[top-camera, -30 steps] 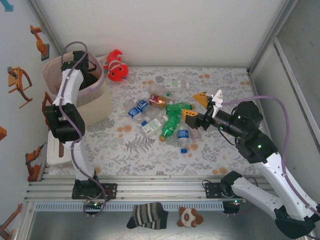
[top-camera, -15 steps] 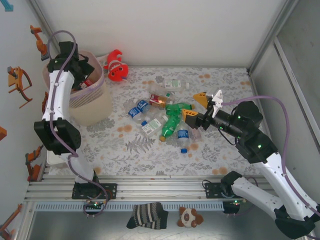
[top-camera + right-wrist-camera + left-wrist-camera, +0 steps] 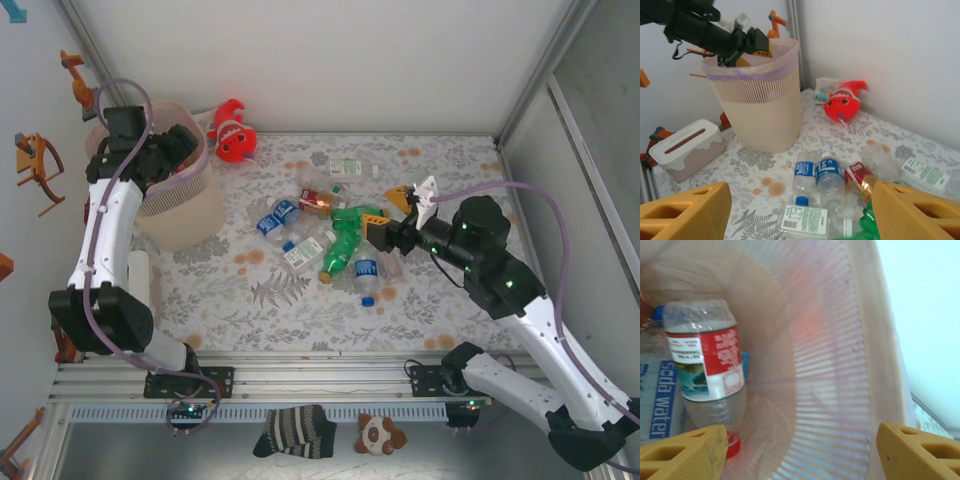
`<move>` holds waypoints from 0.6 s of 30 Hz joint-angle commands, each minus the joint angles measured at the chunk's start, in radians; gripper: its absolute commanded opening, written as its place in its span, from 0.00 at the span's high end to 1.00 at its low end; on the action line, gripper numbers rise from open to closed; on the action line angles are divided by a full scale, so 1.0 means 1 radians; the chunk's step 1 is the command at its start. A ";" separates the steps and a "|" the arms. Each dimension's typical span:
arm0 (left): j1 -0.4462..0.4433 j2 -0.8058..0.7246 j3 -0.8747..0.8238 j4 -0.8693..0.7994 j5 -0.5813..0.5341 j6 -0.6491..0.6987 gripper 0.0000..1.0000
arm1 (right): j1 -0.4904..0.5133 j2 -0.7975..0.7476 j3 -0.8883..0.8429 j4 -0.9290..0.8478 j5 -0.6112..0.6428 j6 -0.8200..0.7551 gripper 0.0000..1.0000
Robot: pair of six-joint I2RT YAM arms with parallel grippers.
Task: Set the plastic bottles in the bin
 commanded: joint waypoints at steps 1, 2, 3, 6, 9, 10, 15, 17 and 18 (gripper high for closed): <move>0.005 -0.081 -0.047 0.146 0.123 0.130 0.21 | -0.001 0.019 0.032 -0.016 0.030 0.039 0.27; 0.005 -0.094 -0.054 0.149 0.143 0.152 0.21 | -0.001 0.028 0.033 -0.022 0.036 0.045 0.27; 0.005 -0.105 -0.058 0.148 0.157 0.172 0.21 | -0.001 0.036 0.035 -0.029 0.044 0.052 0.27; 0.004 -0.145 -0.086 0.181 0.193 0.227 0.21 | -0.001 0.062 0.039 -0.049 0.065 0.072 0.28; 0.005 -0.196 -0.134 0.247 0.270 0.272 0.22 | -0.001 0.084 0.039 -0.059 0.082 0.100 0.28; 0.005 -0.210 -0.147 0.270 0.296 0.282 0.22 | -0.001 0.090 0.038 -0.061 0.088 0.111 0.28; 0.002 -0.267 -0.212 0.373 0.461 0.313 0.23 | -0.001 0.140 0.042 -0.099 0.165 0.198 0.29; -0.003 -0.277 -0.238 0.402 0.518 0.319 0.23 | -0.001 0.165 0.047 -0.123 0.214 0.247 0.30; -0.009 -0.282 -0.252 0.411 0.539 0.322 0.24 | -0.001 0.180 0.047 -0.134 0.233 0.272 0.30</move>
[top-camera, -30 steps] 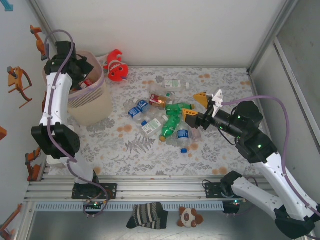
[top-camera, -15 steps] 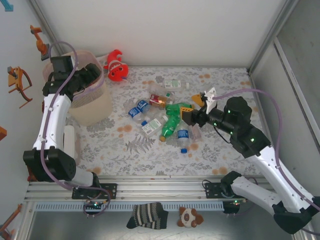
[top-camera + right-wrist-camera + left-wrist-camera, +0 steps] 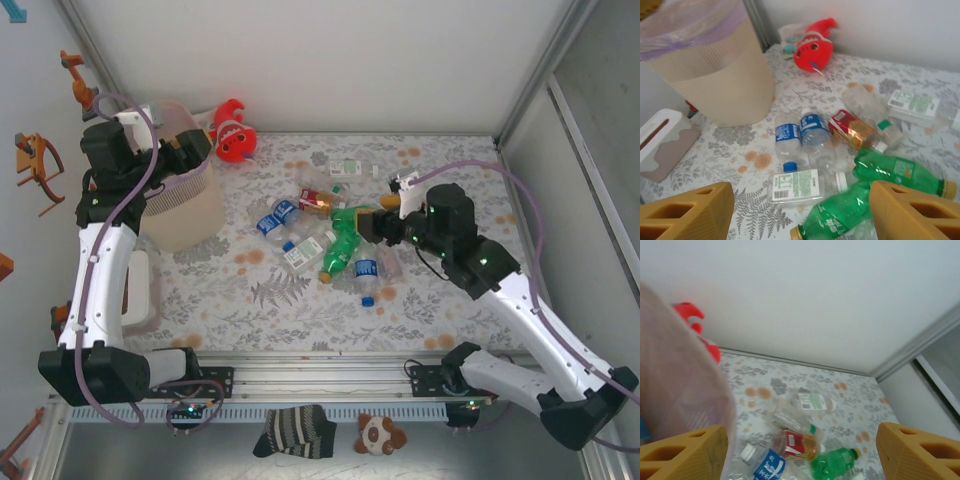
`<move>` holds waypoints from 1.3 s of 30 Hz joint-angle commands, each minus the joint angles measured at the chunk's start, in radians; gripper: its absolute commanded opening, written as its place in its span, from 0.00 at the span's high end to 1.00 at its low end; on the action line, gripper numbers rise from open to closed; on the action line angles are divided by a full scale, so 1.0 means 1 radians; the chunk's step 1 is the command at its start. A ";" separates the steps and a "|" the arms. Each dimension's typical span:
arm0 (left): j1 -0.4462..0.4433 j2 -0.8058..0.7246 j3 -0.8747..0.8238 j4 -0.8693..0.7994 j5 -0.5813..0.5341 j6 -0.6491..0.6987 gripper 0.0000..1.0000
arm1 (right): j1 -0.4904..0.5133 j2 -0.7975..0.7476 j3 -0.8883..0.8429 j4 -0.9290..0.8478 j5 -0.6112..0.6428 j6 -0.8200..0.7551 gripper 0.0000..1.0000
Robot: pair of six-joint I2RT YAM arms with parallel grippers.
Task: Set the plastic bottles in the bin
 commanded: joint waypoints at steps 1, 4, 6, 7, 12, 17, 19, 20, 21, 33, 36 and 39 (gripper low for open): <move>-0.016 -0.024 -0.047 0.092 0.152 0.056 0.24 | -0.001 0.037 0.032 -0.053 0.107 0.116 0.31; -0.059 -0.038 -0.087 0.100 0.177 0.093 0.25 | -0.001 0.084 0.034 -0.081 0.137 0.178 0.32; -0.105 -0.048 -0.114 0.100 0.180 0.133 0.25 | -0.001 0.120 0.038 -0.113 0.156 0.214 0.33; -0.124 -0.050 -0.125 0.100 0.177 0.147 0.25 | -0.001 0.135 0.041 -0.128 0.164 0.224 0.34; -0.214 -0.045 -0.189 0.121 0.168 0.176 0.25 | -0.003 0.227 0.070 -0.230 0.221 0.255 0.34; -0.265 -0.016 -0.240 0.172 0.161 0.136 0.26 | -0.029 0.323 0.125 -0.342 0.282 0.182 0.33; -0.284 -0.001 -0.257 0.203 0.161 0.123 0.26 | -0.043 0.360 0.144 -0.359 0.296 0.145 0.33; -0.294 0.009 -0.263 0.218 0.160 0.115 0.27 | -0.052 0.383 0.152 -0.367 0.300 0.133 0.33; -0.301 0.021 -0.265 0.228 0.161 0.110 0.28 | -0.061 0.403 0.161 -0.373 0.297 0.123 0.33; -0.357 0.112 -0.229 0.228 0.121 0.113 0.30 | -0.149 0.656 0.262 -0.409 0.228 0.009 0.37; -0.360 0.126 -0.214 0.224 0.119 0.107 0.30 | -0.156 0.692 0.264 -0.400 0.210 -0.007 0.39; -0.362 0.128 -0.219 0.237 0.115 0.103 0.30 | -0.156 0.722 0.267 -0.389 0.191 -0.014 0.39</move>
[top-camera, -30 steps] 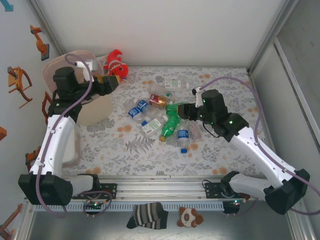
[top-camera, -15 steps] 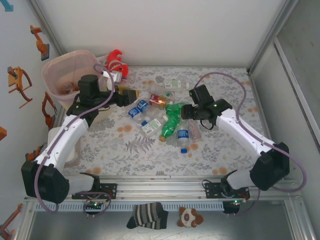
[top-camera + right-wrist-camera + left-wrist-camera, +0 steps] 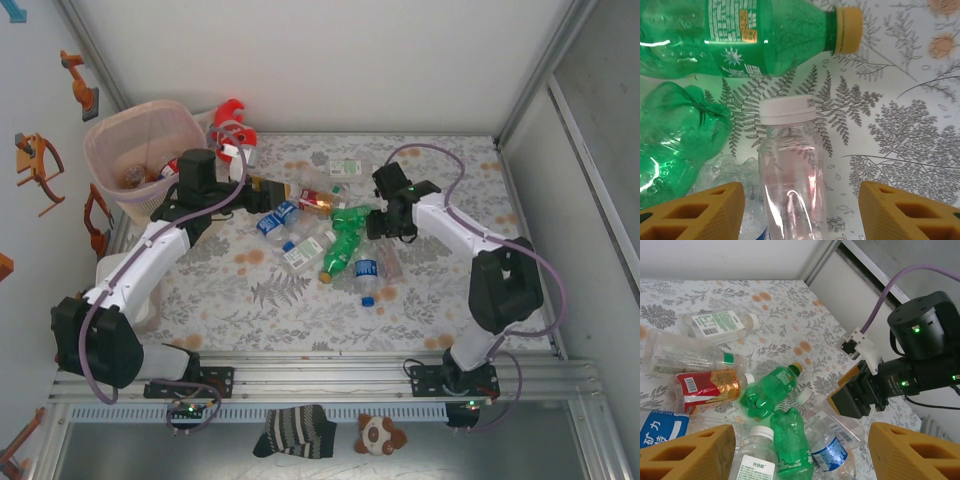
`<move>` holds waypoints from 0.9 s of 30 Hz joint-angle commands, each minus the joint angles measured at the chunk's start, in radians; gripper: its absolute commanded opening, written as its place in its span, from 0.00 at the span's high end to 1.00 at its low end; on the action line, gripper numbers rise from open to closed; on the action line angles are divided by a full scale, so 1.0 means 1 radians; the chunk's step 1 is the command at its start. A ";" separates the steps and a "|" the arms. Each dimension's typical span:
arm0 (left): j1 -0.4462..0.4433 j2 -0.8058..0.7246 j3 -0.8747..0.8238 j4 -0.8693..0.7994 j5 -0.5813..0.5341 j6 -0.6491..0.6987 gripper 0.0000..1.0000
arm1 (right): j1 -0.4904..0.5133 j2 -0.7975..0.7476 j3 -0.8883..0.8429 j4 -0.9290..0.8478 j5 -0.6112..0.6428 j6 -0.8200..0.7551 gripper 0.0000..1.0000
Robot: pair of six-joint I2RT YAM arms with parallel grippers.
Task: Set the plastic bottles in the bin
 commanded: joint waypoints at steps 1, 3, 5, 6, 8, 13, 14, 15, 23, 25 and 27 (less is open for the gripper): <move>-0.007 0.008 0.027 0.032 -0.001 -0.014 0.30 | -0.002 0.024 0.030 -0.006 -0.027 -0.033 0.39; -0.007 0.015 0.031 0.030 0.000 -0.015 0.30 | -0.002 0.040 0.031 -0.001 -0.022 -0.034 0.40; -0.007 0.021 0.035 0.024 0.002 -0.015 0.30 | -0.002 0.055 0.032 -0.001 -0.016 -0.034 0.41; -0.007 0.023 0.036 0.020 0.002 -0.015 0.30 | -0.003 0.061 0.032 0.002 -0.015 -0.034 0.41; -0.006 0.024 0.037 0.016 0.002 -0.011 0.30 | -0.002 0.073 0.029 0.008 -0.012 -0.035 0.41; -0.006 0.024 0.036 0.011 0.002 -0.011 0.30 | -0.003 0.102 0.025 0.011 -0.002 -0.034 0.43; -0.007 0.026 0.036 0.009 0.001 -0.012 0.30 | -0.002 0.105 0.022 0.013 -0.001 -0.036 0.43; -0.007 0.027 0.036 0.009 0.002 -0.014 0.30 | -0.002 0.107 0.019 0.015 0.000 -0.036 0.43; -0.006 0.027 0.033 0.009 0.002 -0.023 0.31 | -0.002 0.114 -0.011 0.045 0.007 -0.032 0.46; -0.007 0.027 0.034 0.012 0.002 -0.026 0.31 | -0.002 0.116 -0.016 0.049 0.011 -0.033 0.46; -0.007 0.025 0.033 0.011 0.002 -0.027 0.31 | -0.003 0.116 -0.019 0.051 0.016 -0.032 0.48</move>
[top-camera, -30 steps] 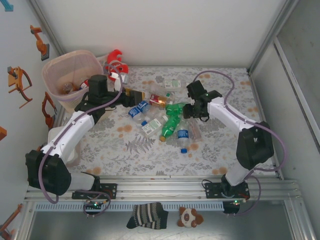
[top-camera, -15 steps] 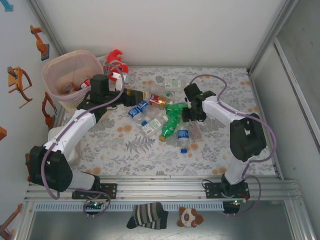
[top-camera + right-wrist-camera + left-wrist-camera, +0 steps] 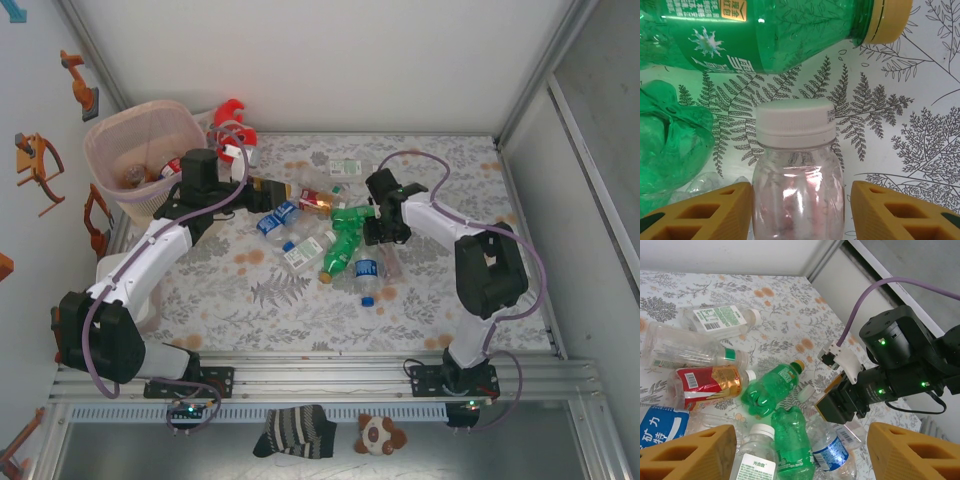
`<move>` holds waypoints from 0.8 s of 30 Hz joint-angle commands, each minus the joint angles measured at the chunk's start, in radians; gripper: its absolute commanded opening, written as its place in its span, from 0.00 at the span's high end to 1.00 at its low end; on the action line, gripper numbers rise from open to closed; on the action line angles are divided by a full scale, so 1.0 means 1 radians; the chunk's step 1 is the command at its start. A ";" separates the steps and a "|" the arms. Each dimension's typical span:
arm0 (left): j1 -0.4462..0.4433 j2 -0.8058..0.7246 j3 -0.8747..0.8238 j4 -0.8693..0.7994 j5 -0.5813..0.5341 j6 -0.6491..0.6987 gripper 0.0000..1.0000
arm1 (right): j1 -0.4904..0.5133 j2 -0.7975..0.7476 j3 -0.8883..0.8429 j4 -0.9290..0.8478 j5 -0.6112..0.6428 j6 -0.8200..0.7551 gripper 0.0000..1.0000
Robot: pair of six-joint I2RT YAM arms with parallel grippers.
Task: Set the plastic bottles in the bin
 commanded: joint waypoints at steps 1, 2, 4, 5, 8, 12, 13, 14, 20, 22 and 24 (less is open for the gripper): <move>-0.006 0.004 0.033 0.006 0.003 -0.012 0.31 | -0.003 0.006 -0.016 0.008 0.023 -0.006 0.49; -0.008 0.004 0.033 0.008 0.003 -0.012 0.31 | -0.003 0.002 -0.019 0.008 0.026 -0.006 0.50; -0.008 0.005 0.033 0.009 0.003 -0.014 0.31 | -0.002 -0.004 -0.021 0.008 0.030 -0.005 0.51; -0.008 0.005 0.033 0.010 0.003 -0.015 0.31 | -0.002 -0.009 -0.023 0.008 0.032 -0.002 0.52; -0.009 0.006 0.033 0.013 0.003 -0.017 0.31 | -0.002 -0.029 -0.030 0.005 0.042 0.000 0.55; -0.010 0.006 0.033 0.024 0.002 -0.023 0.30 | -0.002 -0.064 -0.044 0.008 0.053 0.002 0.57; -0.010 0.005 0.033 0.028 0.003 -0.026 0.29 | -0.002 -0.077 -0.046 0.007 0.058 0.003 0.58; -0.010 0.003 0.033 0.031 0.003 -0.027 0.28 | -0.003 -0.089 -0.048 0.004 0.062 0.005 0.58; -0.020 -0.022 0.020 0.072 0.012 -0.024 0.27 | -0.001 -0.200 -0.041 0.000 0.077 0.001 0.60; -0.023 -0.030 0.012 0.096 0.018 -0.024 0.27 | -0.002 -0.244 -0.033 0.006 0.066 -0.007 0.60; -0.027 -0.040 0.010 0.117 0.029 -0.026 0.25 | -0.001 -0.284 -0.025 0.019 0.043 -0.017 0.61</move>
